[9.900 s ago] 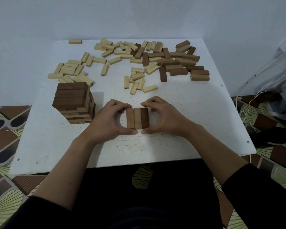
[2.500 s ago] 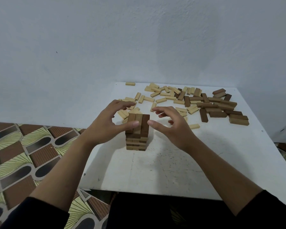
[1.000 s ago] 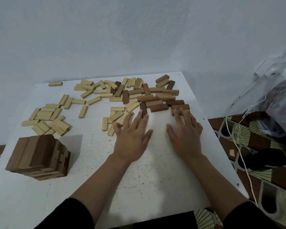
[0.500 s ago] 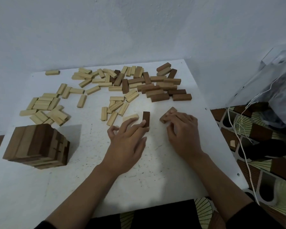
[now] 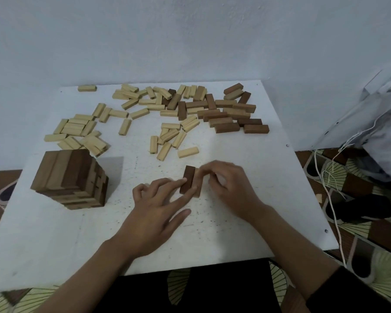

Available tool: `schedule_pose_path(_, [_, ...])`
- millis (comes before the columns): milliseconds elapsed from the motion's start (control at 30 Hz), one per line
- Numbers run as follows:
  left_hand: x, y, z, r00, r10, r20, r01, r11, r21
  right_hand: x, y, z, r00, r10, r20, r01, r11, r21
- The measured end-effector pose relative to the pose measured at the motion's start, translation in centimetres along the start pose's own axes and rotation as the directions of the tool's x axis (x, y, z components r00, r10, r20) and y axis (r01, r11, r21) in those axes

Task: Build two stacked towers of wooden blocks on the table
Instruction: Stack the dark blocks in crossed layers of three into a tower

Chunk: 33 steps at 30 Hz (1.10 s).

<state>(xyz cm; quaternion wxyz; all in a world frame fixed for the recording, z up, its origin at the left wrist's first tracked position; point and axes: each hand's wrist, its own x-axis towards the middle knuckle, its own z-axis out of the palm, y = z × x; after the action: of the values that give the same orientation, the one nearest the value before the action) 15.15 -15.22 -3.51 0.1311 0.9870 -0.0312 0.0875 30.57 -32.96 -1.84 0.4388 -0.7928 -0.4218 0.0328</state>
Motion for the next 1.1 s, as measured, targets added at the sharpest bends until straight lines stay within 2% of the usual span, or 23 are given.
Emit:
schedule_pose_path(67, [-0.1, 0.2, -0.2, 1.000, 0.004, 0.007, -0.004, 1.000, 0.008, 1.4, 0.1, -0.3, 0.999, 0.003, -0.036, -0.005, 0.998, -0.060])
schedule_pose_path(133, [0.0, 0.3, -0.3, 1.000, -0.009, 0.012, 0.010, 1.000, -0.010, 2.9, 1.0, -0.4, 0.994, 0.071, -0.084, -0.087, 0.974, -0.209])
schedule_pose_path(233, [0.2, 0.4, -0.4, 0.999, -0.031, 0.019, 0.032, 0.999, -0.042, 4.8, 2.5, -0.9, 0.972, 0.212, -0.105, -0.237, 0.876, -0.421])
schedule_pose_path(400, [0.6, 0.2, -0.5, 0.999, -0.045, 0.019, 0.046, 0.997, -0.058, 5.8, 3.3, -0.3, 0.949, 0.299, -0.098, -0.299, 0.760, -0.577])
schedule_pose_path(667, [0.3, -0.5, 0.5, 0.995, -0.043, -0.088, 0.029, 0.987, -0.160, 2.9, 2.1, 0.6, 0.947, 0.229, -0.226, -0.316, 0.791, -0.523])
schedule_pose_path(900, [0.2, -0.5, 0.6, 0.987, -0.062, -0.151, 0.036, 0.985, -0.170, -0.9, 1.2, 0.3, 0.961, 0.213, -0.179, -0.274, 0.829, -0.488])
schedule_pose_path(1100, [-0.7, -0.4, 0.4, 0.969, -0.142, -0.201, 0.105, 0.977, -0.185, -2.9, -0.2, 0.5, 0.982, 0.115, -0.148, -0.168, 0.892, -0.420])
